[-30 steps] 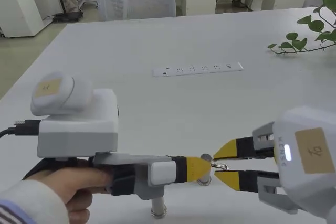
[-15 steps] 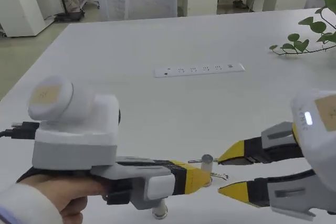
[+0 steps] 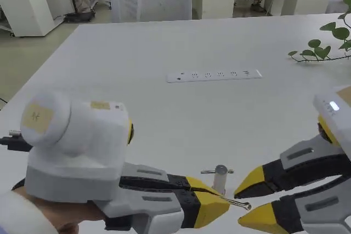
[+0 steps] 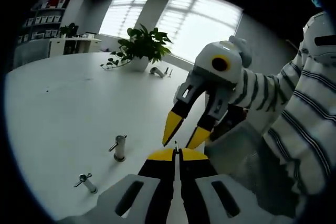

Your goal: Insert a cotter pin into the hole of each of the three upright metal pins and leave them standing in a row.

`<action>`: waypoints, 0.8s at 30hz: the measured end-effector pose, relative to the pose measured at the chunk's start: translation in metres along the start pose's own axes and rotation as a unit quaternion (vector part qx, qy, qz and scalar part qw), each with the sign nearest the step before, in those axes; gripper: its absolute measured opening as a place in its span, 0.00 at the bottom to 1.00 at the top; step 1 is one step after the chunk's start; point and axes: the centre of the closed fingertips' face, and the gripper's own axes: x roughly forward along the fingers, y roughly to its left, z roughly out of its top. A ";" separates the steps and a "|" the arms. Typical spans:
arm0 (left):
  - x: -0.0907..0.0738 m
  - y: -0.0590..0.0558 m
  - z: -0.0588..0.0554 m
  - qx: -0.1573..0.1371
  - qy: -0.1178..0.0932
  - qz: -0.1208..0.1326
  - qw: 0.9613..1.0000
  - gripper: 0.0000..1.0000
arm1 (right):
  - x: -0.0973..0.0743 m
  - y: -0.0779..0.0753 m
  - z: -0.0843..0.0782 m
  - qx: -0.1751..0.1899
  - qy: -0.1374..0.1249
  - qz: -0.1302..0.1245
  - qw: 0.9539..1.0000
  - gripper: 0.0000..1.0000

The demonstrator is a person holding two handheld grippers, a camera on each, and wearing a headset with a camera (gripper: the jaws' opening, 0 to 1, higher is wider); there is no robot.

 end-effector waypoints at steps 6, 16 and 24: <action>-0.001 -0.001 -0.001 0.040 0.001 -0.003 0.999 0.00 | 0.003 0.002 -0.001 0.011 0.004 0.020 1.000 0.13; 0.001 -0.002 -0.003 0.066 0.003 -0.008 0.998 0.00 | 0.004 0.007 -0.003 0.019 0.003 0.041 0.999 0.06; 0.002 -0.004 -0.005 0.088 0.003 -0.014 0.996 0.00 | 0.003 0.009 -0.005 0.026 0.006 0.051 0.998 0.06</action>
